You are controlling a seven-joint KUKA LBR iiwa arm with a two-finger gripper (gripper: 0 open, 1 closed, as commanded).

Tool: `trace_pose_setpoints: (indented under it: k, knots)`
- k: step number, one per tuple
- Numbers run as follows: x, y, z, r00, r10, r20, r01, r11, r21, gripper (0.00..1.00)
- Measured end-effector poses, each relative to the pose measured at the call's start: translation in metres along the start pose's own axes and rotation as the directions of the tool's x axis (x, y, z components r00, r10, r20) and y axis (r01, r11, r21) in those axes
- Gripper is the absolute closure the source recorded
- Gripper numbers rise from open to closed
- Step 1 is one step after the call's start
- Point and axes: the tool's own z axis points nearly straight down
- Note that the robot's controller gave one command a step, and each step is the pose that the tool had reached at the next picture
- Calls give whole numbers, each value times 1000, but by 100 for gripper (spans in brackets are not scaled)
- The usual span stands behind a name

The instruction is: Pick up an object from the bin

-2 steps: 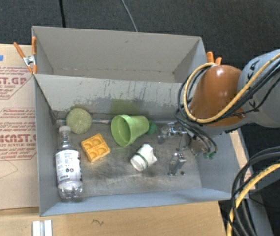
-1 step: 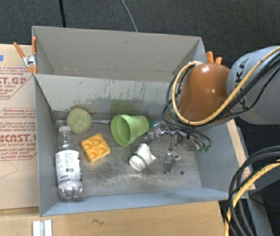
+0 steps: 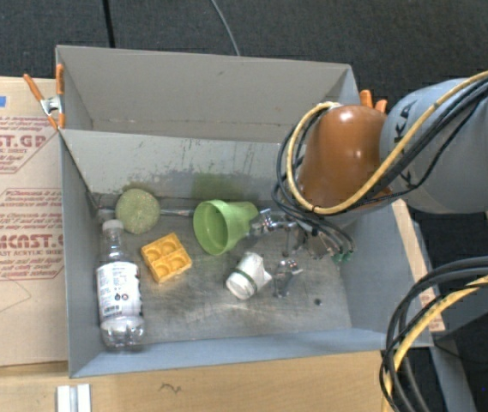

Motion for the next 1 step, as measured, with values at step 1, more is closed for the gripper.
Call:
trace_pose_setpoints:
  k: [1]
  knots:
    - [-1, 11, 37, 965, -261, 0, 261, 965, 1, 0]
